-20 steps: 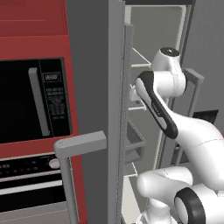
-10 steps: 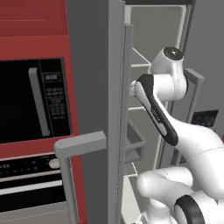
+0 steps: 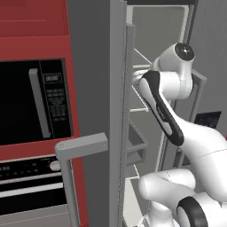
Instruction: Place one bell pepper and one fish in each tupperware on the nearby counter, to pack two identical lunches.
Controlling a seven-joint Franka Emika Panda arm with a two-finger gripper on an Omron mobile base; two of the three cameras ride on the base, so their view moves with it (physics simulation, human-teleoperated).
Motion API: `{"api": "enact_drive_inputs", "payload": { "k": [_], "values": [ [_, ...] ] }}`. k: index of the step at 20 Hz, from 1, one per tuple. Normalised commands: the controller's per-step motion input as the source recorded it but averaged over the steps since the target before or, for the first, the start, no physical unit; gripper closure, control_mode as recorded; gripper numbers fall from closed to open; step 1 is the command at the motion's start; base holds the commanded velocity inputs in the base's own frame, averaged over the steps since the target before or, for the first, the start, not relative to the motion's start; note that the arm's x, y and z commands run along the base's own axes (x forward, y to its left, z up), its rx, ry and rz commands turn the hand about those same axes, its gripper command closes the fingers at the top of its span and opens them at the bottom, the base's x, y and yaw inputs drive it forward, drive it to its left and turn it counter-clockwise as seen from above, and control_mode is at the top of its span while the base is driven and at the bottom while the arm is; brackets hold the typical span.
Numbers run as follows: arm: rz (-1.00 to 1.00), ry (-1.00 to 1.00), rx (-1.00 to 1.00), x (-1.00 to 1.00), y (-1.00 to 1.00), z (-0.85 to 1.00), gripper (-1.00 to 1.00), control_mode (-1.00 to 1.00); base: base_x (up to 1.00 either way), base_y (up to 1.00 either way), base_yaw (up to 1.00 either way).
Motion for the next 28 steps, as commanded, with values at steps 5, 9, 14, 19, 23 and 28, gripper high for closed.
{"api": "enact_drive_inputs", "payload": {
  "k": [5, 9, 14, 19, 23, 28],
  "values": [
    [0.00, -0.08, 0.04, 0.34, 0.08, 0.33, -1.00, -1.00, 0.00, 0.00, 0.00],
    [0.00, 0.00, 0.00, 0.38, 0.04, 0.18, -1.00, -1.00, 0.00, 0.00, 0.00],
    [0.00, 0.00, 0.00, 0.56, 0.00, 0.13, -1.00, -1.00, 0.00, 0.00, 0.00],
    [0.00, 0.00, 0.00, 0.64, 0.02, 0.00, -1.00, -1.00, 0.00, 0.00, 0.00],
    [0.00, 0.00, 0.00, 0.67, 0.13, 0.00, -1.00, -1.00, 0.00, 0.00, 0.00],
    [0.00, 0.00, 0.00, 0.67, 0.18, 0.00, -1.00, -1.00, 0.00, 0.00, 0.00]
  ]
}}
